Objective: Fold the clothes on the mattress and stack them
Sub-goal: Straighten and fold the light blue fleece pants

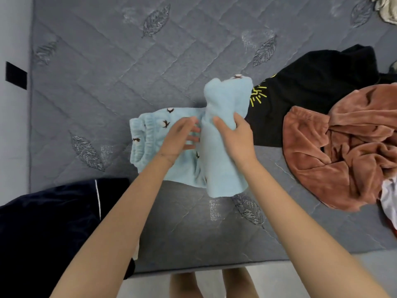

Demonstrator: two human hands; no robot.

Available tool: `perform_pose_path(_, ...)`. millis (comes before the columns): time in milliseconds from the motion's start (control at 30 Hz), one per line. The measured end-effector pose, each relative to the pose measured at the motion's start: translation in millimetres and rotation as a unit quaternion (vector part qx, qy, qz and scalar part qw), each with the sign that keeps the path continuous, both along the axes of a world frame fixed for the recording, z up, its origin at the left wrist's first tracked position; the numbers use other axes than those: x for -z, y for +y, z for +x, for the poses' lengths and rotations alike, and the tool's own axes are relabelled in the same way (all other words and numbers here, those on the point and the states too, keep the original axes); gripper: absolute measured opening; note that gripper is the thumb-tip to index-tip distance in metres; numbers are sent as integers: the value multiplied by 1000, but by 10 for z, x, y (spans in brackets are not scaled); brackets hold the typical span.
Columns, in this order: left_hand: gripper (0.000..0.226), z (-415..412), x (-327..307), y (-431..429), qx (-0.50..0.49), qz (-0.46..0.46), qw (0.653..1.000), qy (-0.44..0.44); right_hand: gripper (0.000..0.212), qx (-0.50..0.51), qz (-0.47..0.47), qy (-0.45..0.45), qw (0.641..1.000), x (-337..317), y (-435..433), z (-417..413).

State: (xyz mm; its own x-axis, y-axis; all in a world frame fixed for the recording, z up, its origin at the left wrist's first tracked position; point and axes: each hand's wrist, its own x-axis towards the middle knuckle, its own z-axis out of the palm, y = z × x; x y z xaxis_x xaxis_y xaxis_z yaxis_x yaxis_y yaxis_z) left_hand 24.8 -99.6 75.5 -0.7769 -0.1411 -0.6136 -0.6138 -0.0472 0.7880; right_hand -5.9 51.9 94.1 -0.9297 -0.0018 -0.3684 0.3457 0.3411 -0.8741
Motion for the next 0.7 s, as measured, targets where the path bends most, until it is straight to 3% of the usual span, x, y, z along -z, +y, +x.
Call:
perform_pose_path(100,35,34,-107,-405,-29,-26,999,7,28,-81,-36,15,996,-90,-519,125)
perform_pose_path(200,41,80,-126,-801,-43,12,999,8,47,-171,-48,-29,984,-85,-911,237)
perform_pose_path(267,37,132,-63,-1000,-41,30,999,3,45,-245,-61,-52,966,-9,-1061,299)
perform_pose_path(367,31,267,122,-1194,-49,-41,998,-26,42,-302,-50,-69,950,162,-1131,370)
perform_pose_path(467,17,403,301,-1389,-129,-76,988,-39,43,-249,45,46,966,322,-1071,414)
perform_pose_path(533,20,453,392,-1512,-159,-101,981,-41,51,-241,154,136,949,431,-993,391)
perform_pose_path(600,29,493,465,-1591,-173,-158,971,-53,64,-265,225,137,928,521,-937,321)
perform_pose_path(700,58,581,564,-1586,-92,-378,920,-46,74,-316,261,102,907,685,-940,244)
